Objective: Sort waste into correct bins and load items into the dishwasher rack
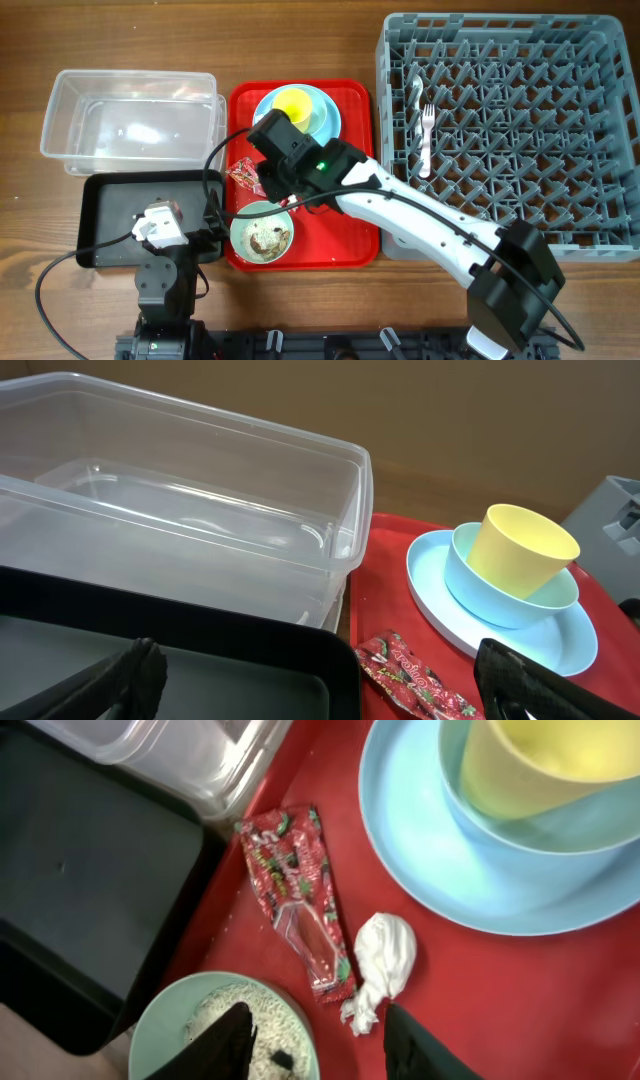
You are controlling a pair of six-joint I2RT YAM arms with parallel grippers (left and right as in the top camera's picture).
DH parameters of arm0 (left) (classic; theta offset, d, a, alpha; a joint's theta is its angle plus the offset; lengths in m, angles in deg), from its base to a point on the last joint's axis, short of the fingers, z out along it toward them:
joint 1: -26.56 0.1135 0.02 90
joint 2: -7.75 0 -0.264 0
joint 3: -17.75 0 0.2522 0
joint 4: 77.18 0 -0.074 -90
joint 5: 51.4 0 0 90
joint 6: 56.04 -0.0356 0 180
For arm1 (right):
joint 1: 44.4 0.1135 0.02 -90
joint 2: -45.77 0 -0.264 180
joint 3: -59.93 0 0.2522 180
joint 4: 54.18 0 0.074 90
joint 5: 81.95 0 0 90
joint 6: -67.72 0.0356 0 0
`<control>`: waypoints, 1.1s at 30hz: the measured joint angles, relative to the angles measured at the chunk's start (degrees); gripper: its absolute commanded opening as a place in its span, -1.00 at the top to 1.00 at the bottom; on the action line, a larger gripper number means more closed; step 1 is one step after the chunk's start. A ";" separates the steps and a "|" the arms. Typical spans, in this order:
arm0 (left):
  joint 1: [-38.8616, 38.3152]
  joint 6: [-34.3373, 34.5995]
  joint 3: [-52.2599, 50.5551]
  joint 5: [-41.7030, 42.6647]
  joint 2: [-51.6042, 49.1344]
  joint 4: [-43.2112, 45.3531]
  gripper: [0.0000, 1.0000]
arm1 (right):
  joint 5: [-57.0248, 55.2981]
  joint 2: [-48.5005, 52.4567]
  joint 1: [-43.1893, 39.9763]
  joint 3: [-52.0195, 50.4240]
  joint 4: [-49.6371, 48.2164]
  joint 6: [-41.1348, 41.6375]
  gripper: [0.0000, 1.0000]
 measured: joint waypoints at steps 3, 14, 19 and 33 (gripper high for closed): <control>0.00 0.00 0.00 0.00 0.00 0.00 -1.00 | 3.85 0.00 0.00 0.00 0.11 0.07 0.33; 0.00 0.00 0.00 0.00 0.00 0.00 -1.00 | -2.64 -1.22 -5.57 2.19 10.14 -2.01 0.12; 0.00 0.00 0.00 0.00 0.00 0.02 -1.00 | -4.07 -12.39 -20.59 4.98 11.65 -2.67 -1.00; 0.00 0.07 -0.13 2.45 -0.07 3.06 -0.99 | -5.38 -19.65 -39.54 6.14 15.98 -2.86 -0.99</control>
